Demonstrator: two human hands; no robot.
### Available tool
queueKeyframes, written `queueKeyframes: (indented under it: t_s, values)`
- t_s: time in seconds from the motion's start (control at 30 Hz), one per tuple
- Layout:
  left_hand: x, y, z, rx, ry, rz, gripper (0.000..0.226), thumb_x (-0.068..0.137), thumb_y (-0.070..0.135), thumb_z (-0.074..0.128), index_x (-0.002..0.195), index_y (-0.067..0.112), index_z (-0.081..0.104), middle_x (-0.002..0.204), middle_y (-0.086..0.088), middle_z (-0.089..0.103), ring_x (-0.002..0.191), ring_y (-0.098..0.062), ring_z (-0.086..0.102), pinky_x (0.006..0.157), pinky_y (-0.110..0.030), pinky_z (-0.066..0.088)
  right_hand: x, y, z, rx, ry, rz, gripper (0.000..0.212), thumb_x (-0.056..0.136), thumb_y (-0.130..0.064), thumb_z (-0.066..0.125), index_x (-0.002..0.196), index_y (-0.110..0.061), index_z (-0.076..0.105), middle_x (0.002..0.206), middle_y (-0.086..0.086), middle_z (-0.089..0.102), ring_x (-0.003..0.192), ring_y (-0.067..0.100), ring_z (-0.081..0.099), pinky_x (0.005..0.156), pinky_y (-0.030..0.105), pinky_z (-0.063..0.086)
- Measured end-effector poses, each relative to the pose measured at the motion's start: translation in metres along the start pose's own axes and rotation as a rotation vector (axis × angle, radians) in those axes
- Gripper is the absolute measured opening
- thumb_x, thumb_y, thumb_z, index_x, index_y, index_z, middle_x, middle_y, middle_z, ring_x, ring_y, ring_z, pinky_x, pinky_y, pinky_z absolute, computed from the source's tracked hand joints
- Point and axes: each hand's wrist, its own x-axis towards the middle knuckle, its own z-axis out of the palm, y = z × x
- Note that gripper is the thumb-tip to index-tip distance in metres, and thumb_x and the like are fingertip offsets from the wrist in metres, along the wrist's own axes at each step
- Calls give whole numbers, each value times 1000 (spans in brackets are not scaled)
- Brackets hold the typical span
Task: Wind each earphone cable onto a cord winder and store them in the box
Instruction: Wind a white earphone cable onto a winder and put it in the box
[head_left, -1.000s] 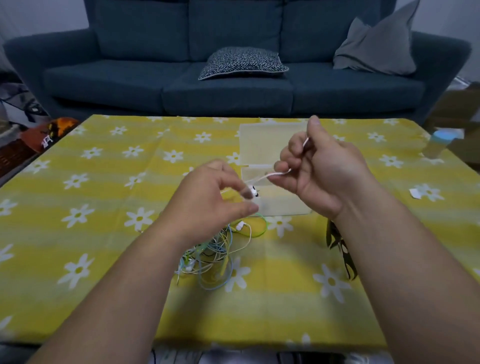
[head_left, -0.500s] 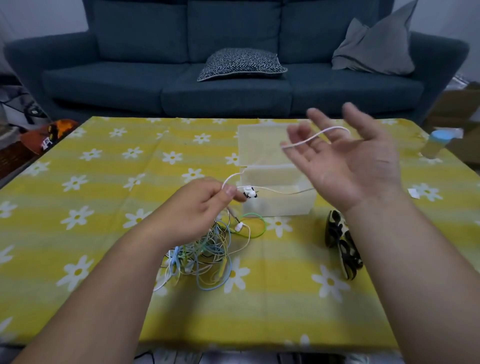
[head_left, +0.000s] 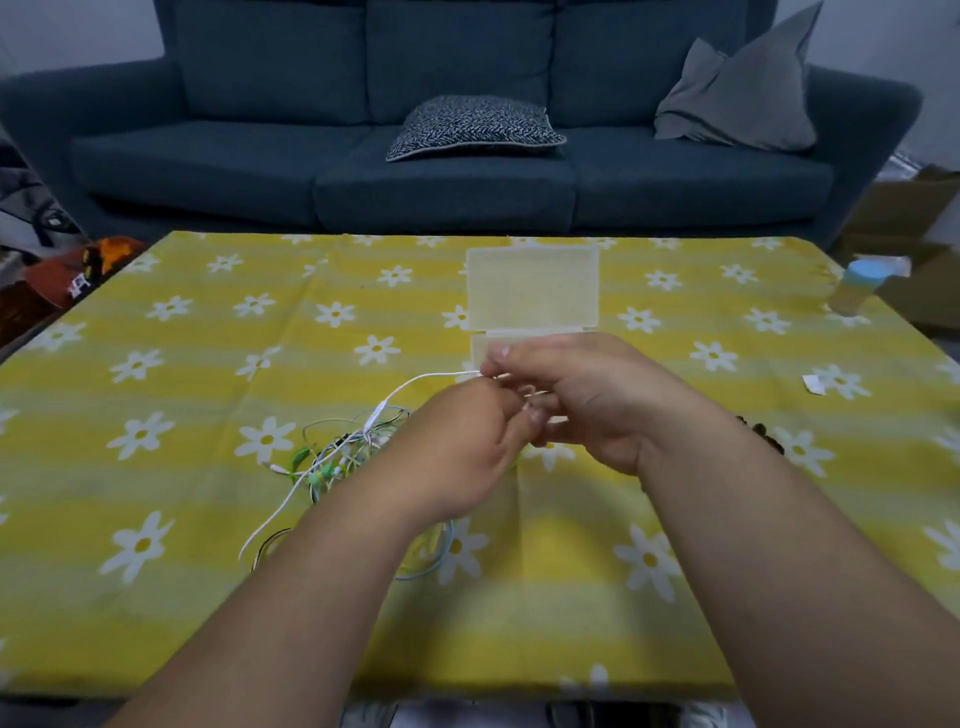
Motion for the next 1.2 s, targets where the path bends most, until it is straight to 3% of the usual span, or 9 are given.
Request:
queueKeyframes:
  t_s: [0.1, 0.37, 0.47, 0.63, 0.73, 0.83, 0.9, 1.03, 1.2]
  values:
    - [4, 10, 18, 72, -69, 83, 24, 99, 36, 50, 104, 25, 70, 132, 2, 54, 122, -14, 48, 97, -33, 45, -1, 3, -8, 93, 89, 49, 30, 87, -33, 72, 104, -9, 70, 91, 10, 76, 69, 24, 60, 67, 35, 39]
    - [8, 34, 40, 154, -233, 105, 44, 81, 9, 60, 121, 25, 66, 143, 4, 40, 136, -15, 33, 112, -34, 32, -3, 24, -35, -106, 180, 47, 15, 94, -20, 62, 93, -10, 73, 82, 8, 69, 64, 18, 58, 52, 20, 40]
    - [11, 35, 31, 89, -174, 100, 46, 81, -1, 56, 116, 26, 70, 135, 11, 46, 125, -7, 39, 101, -14, 27, -1, 34, -50, -235, 242, 91, 34, 99, -33, 52, 77, -16, 71, 80, 4, 70, 76, 24, 61, 67, 30, 39]
    - [18, 36, 28, 15, -49, 62, 35, 86, 0, 57, 110, 24, 66, 104, 8, 43, 94, -10, 46, 80, -15, 35, -6, 41, -61, -54, 48, 294, 52, 100, -56, 38, 86, -15, 65, 83, 15, 74, 79, 34, 70, 71, 37, 46]
    - [24, 24, 19, -41, 201, -77, 36, 81, -5, 56, 90, 29, 65, 101, 7, 54, 83, -10, 55, 67, -12, 38, -9, 43, -66, -168, 114, 264, 40, 99, -44, 49, 100, -8, 68, 87, 15, 74, 73, 29, 68, 63, 30, 43]
    - [30, -10, 2, 127, 412, -349, 25, 84, 10, 61, 106, 21, 67, 114, -3, 65, 95, -22, 63, 79, -25, 51, -11, 47, -72, -410, 180, 203, 28, 94, -30, 57, 98, -6, 71, 95, 12, 75, 72, 23, 63, 60, 26, 41]
    - [28, -38, -5, 345, 259, -561, 26, 88, 24, 63, 111, 11, 64, 115, -11, 66, 95, -33, 64, 84, -37, 53, -12, 50, -75, -482, 114, 211, 28, 94, -30, 58, 95, -6, 72, 97, 10, 75, 73, 21, 64, 57, 23, 41]
    - [20, -68, -6, 413, 34, -743, 30, 94, 27, 59, 69, 10, 64, 69, -8, 65, 67, -29, 63, 67, -34, 52, -12, 50, -74, -625, 61, 196, 31, 94, -31, 59, 97, -3, 72, 97, 9, 75, 86, 28, 71, 76, 37, 54]
    - [20, -35, -18, 181, 161, -400, 23, 96, 22, 58, 80, 28, 73, 68, 1, 69, 56, -13, 64, 50, -26, 46, -11, 39, -66, -535, 214, -124, 12, 88, -20, 64, 91, -13, 74, 90, 4, 75, 88, 21, 71, 76, 29, 54]
